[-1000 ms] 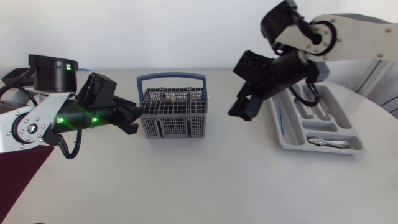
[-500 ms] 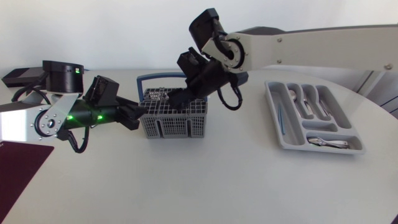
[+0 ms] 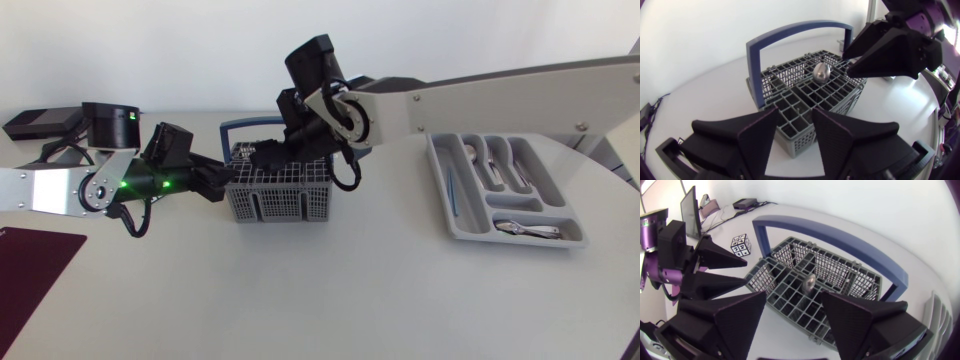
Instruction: Transfer all utensils from the basket to the drawer tray.
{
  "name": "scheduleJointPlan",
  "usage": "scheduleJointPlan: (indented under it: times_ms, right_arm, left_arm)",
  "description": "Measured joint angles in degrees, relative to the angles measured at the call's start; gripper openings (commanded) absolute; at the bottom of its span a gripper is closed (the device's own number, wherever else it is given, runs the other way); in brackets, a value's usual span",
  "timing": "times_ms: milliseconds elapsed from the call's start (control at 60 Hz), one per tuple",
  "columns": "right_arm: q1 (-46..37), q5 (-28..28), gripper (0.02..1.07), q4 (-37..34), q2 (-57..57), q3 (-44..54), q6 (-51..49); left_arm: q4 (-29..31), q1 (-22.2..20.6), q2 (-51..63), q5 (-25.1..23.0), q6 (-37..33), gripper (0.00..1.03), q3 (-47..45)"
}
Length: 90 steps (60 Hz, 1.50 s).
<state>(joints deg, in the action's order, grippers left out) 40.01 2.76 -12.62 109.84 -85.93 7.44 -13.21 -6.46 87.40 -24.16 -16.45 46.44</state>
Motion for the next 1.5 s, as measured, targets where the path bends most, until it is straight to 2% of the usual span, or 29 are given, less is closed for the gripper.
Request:
scheduleJointPlan:
  times_ms: [233,800,1200,1500]
  right_arm:
    - [0.0,-0.7,0.77,4.3,0.0,4.3,3.1]
    - [0.0,-0.5,0.74,10.6,0.0,6.6,5.2]
    - [0.0,-0.7,0.7,16.6,0.5,7.3,5.9]
    - [0.0,-1.9,0.7,17.2,3.5,7.3,5.9]
  left_arm:
    - [-1.0,0.3,1.2,-1.1,0.0,0.49,0.2]
    - [-2.1,0.3,2.7,-1.2,0.0,0.49,1.6]
    - [-2.1,-0.4,3.9,-4.1,0.0,0.49,2.6]
    - [-2.2,-0.3,5.3,-4.3,0.0,0.49,3.8]
